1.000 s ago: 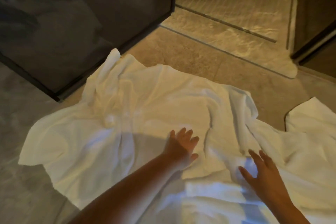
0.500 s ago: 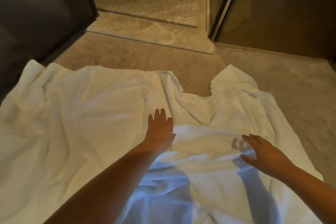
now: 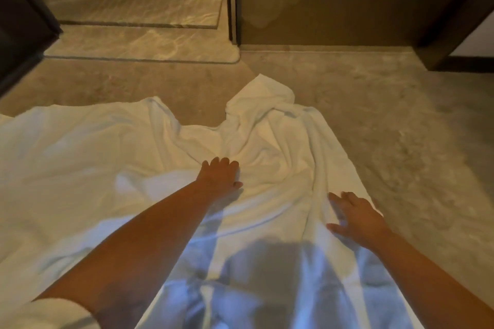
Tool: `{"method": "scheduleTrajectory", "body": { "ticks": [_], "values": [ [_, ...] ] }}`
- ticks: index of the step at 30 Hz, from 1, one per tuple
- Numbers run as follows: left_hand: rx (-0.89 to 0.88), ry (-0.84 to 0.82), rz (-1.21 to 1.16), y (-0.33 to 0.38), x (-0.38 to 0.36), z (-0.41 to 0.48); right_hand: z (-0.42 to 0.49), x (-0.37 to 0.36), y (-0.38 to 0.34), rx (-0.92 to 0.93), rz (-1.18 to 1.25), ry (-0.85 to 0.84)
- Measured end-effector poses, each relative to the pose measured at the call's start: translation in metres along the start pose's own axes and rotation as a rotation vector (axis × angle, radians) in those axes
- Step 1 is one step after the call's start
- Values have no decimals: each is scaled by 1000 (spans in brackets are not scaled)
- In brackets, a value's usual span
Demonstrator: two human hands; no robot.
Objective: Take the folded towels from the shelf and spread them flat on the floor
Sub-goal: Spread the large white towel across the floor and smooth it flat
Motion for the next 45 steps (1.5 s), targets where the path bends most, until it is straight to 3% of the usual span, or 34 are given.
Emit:
{"method": "scheduleTrajectory", "body": {
  "ticks": [3,11,18,22,26,30,33,36,43,45],
  "values": [
    [39,31,59,24,-10,7,-4,-12,12,-21,-82,23],
    [54,4,-29,77,-33,36,-56,-50,113,-208,15,1],
    [-27,-9,180,111,-49,43,-110,-86,155,-235,-19,-37],
    [-96,-35,235,117,-54,39,-112,-71,139,-189,43,160],
    [-163,-36,295,119,-65,36,-66,-29,98,-3,60,318],
    [-187,15,163,121,-55,38,-12,-8,78,58,4,80],
    [-57,157,1,118,-43,44,-8,-13,94,-1,-1,-13],
    [70,20,-132,112,-40,54,-29,-27,113,-59,62,28],
    [-13,-158,-55,126,-24,79,-72,-50,138,-139,58,49],
    [-5,-213,-61,131,-17,87,-66,-39,131,-125,45,124]
  ]
}}
Point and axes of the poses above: each hand's wrist, its own z-axis towards the middle knuckle, its own x-axis out of the back of the hand, y = z × x, the point moved 1 cm from there along z, towards the middle knuckle, and after that the axes turned 13 degrees about -y, right-handed, at the moved point
